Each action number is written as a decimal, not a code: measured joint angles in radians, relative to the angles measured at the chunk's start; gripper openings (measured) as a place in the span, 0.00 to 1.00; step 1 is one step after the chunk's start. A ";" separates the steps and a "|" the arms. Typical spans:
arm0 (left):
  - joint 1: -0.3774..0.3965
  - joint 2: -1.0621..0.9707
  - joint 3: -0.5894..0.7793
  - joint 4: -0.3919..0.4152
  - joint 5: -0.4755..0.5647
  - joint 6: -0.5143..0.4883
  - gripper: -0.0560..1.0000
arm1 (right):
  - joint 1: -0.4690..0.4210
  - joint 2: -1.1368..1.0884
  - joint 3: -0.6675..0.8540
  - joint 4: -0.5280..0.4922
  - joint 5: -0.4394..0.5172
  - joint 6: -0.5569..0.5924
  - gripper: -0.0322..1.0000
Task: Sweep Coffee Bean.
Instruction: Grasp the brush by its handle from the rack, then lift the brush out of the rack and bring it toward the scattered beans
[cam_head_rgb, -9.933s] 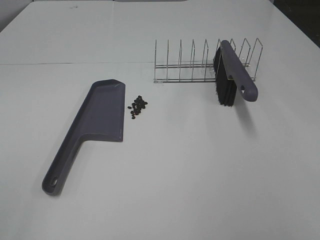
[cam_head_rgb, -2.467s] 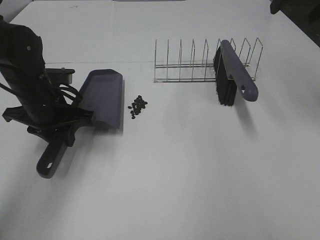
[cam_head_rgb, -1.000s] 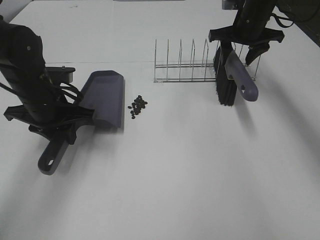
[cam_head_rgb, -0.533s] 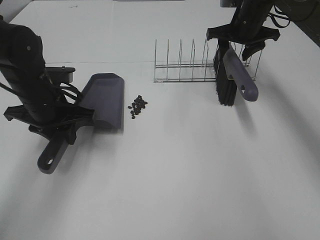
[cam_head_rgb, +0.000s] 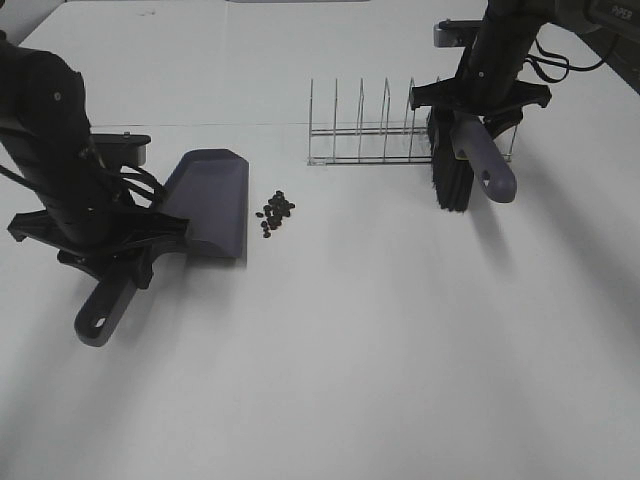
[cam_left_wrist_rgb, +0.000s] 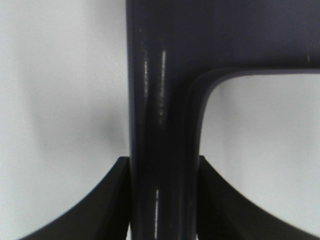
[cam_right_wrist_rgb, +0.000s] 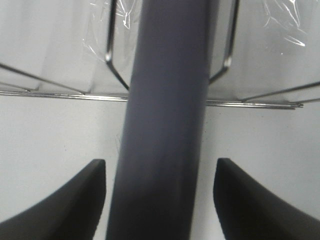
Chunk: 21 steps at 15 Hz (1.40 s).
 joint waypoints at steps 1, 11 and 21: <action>0.000 0.000 0.000 0.000 0.000 0.000 0.38 | 0.000 0.000 0.000 -0.012 -0.003 0.000 0.50; 0.000 0.000 0.000 0.000 -0.001 0.000 0.38 | 0.000 -0.021 0.000 -0.024 -0.018 0.000 0.32; 0.000 0.000 0.000 0.031 -0.015 -0.007 0.38 | 0.033 -0.249 0.000 -0.055 0.116 0.008 0.32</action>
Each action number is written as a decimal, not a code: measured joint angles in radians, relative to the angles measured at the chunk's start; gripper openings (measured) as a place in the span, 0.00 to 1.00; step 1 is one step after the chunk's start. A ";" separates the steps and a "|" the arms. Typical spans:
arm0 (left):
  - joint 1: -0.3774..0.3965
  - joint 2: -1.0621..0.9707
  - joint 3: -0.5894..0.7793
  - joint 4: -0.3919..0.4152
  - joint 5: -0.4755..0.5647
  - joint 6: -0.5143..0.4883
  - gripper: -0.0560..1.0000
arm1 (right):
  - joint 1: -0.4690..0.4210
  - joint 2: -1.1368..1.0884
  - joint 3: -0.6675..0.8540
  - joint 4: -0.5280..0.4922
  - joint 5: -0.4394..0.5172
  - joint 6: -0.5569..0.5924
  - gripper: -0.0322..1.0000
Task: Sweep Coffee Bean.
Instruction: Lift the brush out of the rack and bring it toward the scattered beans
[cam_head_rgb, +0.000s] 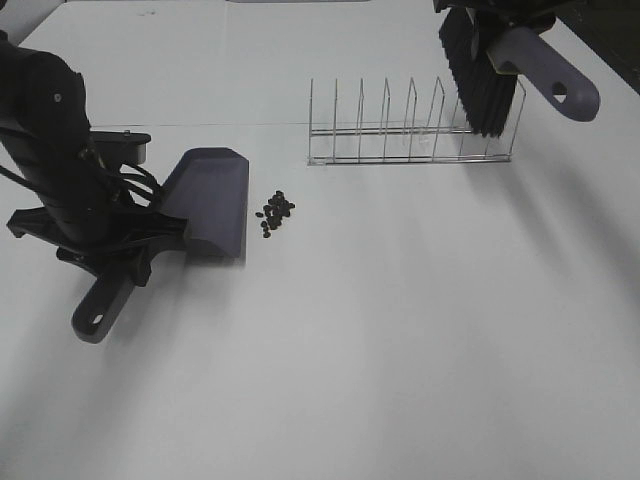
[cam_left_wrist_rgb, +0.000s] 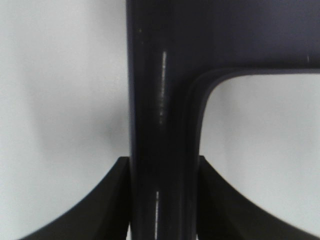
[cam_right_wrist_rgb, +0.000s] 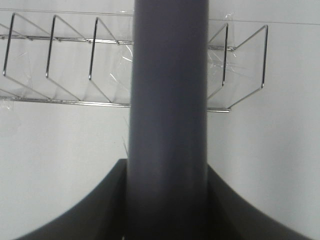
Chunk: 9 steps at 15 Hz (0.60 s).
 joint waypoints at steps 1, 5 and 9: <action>0.000 0.000 0.000 0.013 -0.009 -0.014 0.38 | 0.026 -0.008 0.000 -0.028 0.003 0.002 0.32; -0.015 -0.021 0.000 0.052 -0.042 -0.077 0.38 | 0.144 -0.020 0.000 -0.091 0.004 0.012 0.32; -0.095 -0.021 0.080 0.133 -0.118 -0.192 0.38 | 0.232 -0.022 0.057 -0.091 0.003 0.021 0.32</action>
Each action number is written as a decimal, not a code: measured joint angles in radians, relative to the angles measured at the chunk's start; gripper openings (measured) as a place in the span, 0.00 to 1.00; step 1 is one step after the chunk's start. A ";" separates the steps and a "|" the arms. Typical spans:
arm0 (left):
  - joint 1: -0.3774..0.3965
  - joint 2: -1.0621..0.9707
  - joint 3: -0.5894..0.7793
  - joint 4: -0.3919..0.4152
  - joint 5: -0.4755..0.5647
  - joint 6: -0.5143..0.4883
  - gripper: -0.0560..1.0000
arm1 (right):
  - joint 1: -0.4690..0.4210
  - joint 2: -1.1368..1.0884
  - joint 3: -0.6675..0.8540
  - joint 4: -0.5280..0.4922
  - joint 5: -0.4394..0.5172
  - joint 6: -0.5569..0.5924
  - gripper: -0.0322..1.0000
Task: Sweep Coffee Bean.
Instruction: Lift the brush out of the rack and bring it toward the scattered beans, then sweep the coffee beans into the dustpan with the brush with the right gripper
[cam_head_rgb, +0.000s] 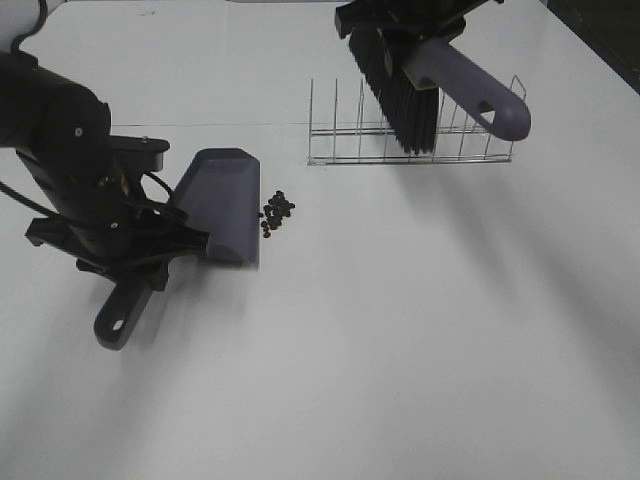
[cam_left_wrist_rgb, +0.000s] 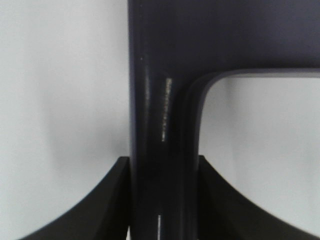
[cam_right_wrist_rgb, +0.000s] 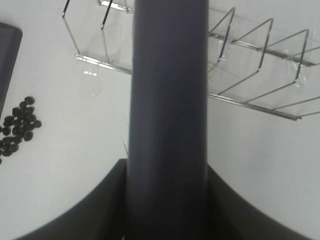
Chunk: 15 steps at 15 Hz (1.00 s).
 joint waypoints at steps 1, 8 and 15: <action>-0.011 0.000 0.032 0.023 -0.022 -0.038 0.38 | 0.010 0.000 0.029 -0.001 0.001 0.006 0.32; -0.021 0.062 0.063 0.054 -0.092 -0.082 0.38 | 0.110 0.023 0.265 -0.033 -0.073 0.085 0.32; -0.021 0.066 0.059 0.019 -0.098 -0.057 0.38 | 0.249 0.161 0.238 -0.169 -0.116 0.137 0.32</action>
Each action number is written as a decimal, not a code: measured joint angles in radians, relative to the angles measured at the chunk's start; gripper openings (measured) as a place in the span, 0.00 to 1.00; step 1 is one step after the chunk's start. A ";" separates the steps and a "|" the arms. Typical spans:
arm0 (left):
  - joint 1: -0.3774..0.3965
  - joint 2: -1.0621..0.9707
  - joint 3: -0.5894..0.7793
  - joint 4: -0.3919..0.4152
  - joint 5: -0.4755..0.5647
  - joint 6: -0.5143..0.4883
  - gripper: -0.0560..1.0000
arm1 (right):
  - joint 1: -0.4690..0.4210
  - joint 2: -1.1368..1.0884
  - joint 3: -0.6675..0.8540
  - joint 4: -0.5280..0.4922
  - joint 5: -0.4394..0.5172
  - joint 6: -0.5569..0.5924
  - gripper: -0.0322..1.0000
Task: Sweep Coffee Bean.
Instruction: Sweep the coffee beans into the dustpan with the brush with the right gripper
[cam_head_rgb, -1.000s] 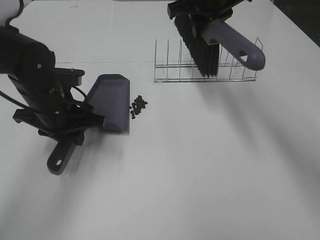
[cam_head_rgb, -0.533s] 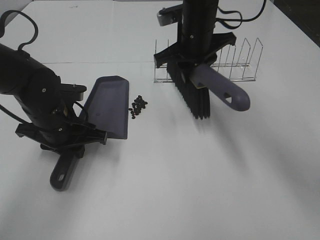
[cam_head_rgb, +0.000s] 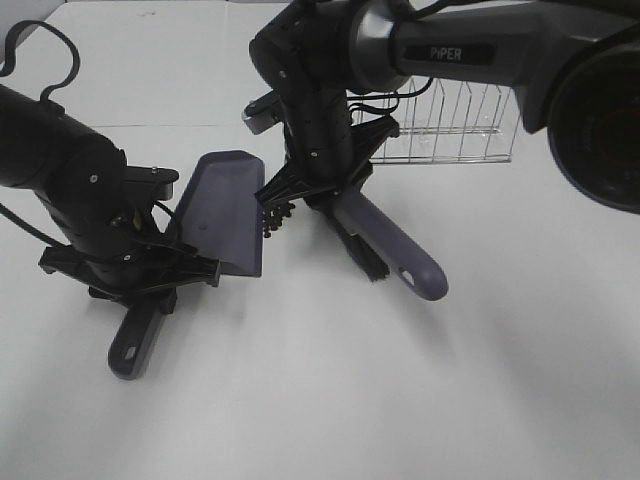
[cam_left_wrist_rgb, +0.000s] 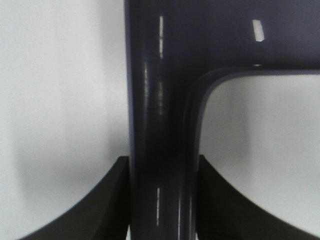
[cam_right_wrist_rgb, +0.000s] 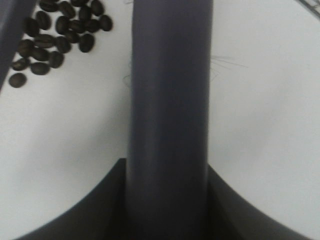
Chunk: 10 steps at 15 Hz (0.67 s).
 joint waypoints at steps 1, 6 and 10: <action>0.000 0.000 0.000 -0.001 0.000 0.001 0.38 | 0.007 0.018 -0.022 0.032 0.005 -0.002 0.32; 0.000 0.000 0.000 -0.007 -0.002 0.004 0.38 | 0.026 0.044 -0.106 0.236 -0.008 -0.009 0.32; 0.000 0.000 0.000 -0.015 -0.002 0.004 0.38 | 0.028 0.053 -0.191 0.298 -0.016 -0.011 0.32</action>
